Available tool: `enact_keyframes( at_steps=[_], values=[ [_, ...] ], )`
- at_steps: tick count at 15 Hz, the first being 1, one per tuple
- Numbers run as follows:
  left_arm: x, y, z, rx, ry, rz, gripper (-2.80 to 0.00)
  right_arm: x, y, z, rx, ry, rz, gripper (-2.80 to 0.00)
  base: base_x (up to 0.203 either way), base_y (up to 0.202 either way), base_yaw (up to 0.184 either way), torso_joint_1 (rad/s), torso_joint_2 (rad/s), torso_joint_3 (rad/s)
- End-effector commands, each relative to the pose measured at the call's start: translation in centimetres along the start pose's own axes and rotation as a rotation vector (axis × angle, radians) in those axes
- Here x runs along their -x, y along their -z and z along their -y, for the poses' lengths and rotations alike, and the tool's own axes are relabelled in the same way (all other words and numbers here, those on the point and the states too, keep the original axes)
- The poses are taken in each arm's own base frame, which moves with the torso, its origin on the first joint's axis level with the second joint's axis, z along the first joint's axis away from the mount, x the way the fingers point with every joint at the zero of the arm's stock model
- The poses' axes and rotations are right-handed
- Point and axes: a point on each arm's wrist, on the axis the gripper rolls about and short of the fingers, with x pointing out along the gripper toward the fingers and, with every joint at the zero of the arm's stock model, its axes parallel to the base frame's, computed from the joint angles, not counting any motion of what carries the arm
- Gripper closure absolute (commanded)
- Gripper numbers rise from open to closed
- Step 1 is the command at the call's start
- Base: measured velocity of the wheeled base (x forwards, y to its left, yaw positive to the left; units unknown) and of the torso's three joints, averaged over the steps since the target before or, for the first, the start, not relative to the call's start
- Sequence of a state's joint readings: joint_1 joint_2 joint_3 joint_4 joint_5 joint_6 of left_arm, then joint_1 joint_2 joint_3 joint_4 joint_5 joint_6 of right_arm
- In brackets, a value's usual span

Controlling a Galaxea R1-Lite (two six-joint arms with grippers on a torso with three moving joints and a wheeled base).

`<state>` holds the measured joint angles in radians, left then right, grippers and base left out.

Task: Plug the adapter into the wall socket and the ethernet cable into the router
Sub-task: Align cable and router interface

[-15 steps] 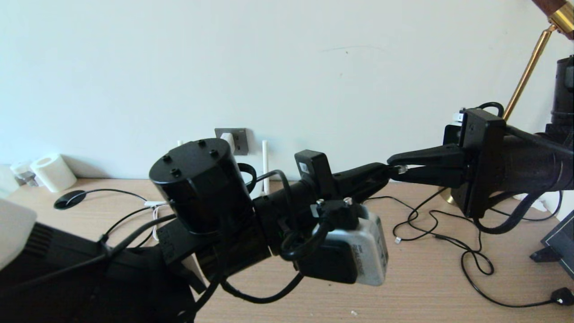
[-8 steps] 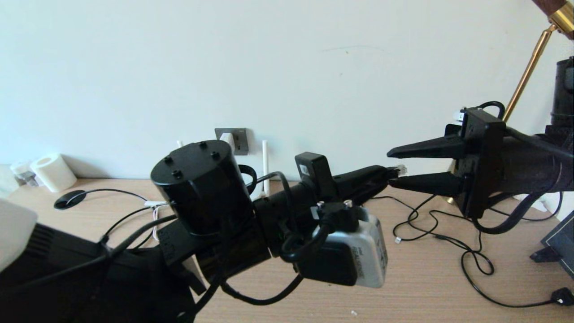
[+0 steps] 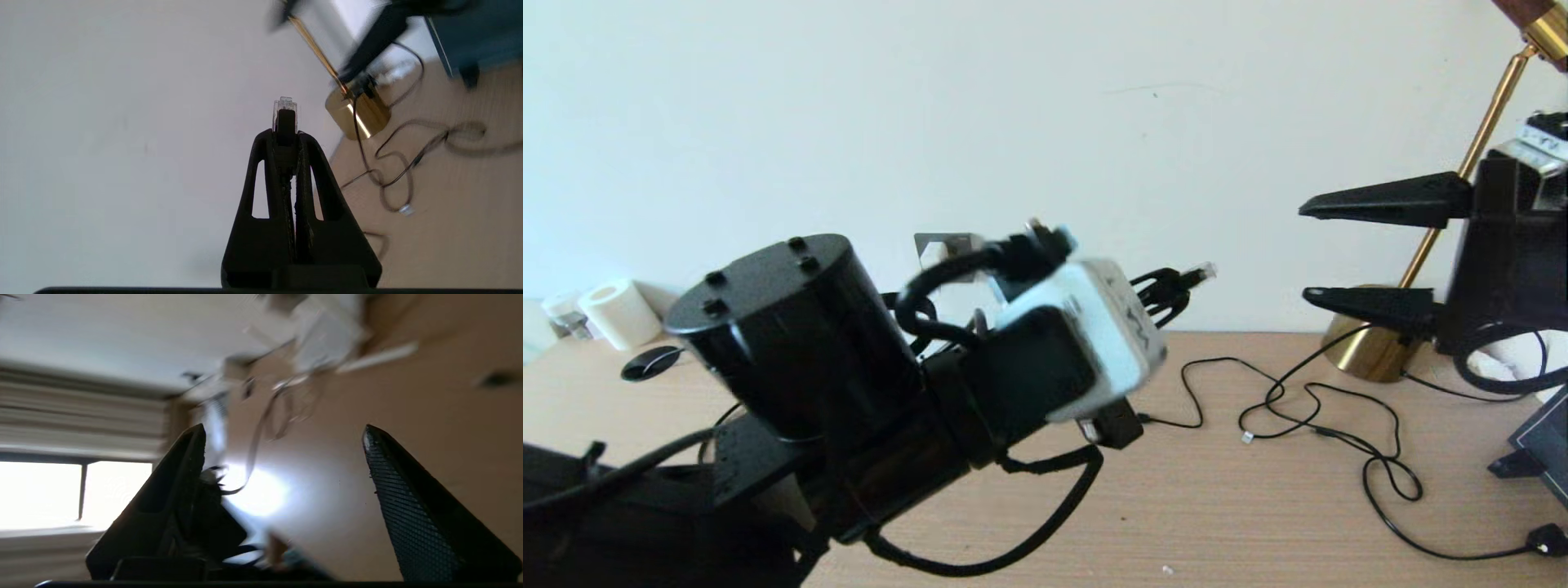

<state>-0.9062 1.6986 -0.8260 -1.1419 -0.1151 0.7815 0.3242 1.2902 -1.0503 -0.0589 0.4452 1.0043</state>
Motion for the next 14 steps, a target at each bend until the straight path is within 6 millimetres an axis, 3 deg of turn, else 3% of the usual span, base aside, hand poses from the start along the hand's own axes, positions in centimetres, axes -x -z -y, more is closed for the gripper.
enact_keyframes(
  at_steps=[1, 4, 7, 12, 14],
  values=[
    [0.6, -1.1, -0.7, 0.132, -0.059, 0.001, 0.00, 2.8, 0.8, -1.0, 0.237, 0.059, 0.141, -2.80, 0.000, 0.000, 0.000, 0.000, 0.00, 0.000],
    [0.8, -1.1, -1.1, 0.383, -0.142, -0.040, 0.00, 6.3, 2.4, -0.5, 0.634, 0.299, 0.329, -2.80, 0.000, 0.000, 0.000, 0.000, 0.00, 0.000],
    [0.6, 0.0, -0.8, 0.590, -0.205, -0.097, 0.00, 10.6, 4.6, -0.4, 0.856, 0.338, 0.404, -2.80, 0.000, 0.000, 0.000, 0.000, 0.00, 0.000],
    [1.7, 3.5, -3.0, 0.836, -0.455, -0.244, 0.00, 18.2, 7.9, -1.2, 0.983, 0.310, 0.645, -2.80, 0.000, 0.000, 0.000, 0.000, 0.00, 0.000],
    [3.2, 4.5, -3.6, 0.826, -0.548, -0.318, 0.00, 19.1, 8.7, -0.7, 0.987, 0.458, 0.743, -2.80, 0.000, 0.000, 0.000, 0.000, 0.00, 0.000]
  ],
)
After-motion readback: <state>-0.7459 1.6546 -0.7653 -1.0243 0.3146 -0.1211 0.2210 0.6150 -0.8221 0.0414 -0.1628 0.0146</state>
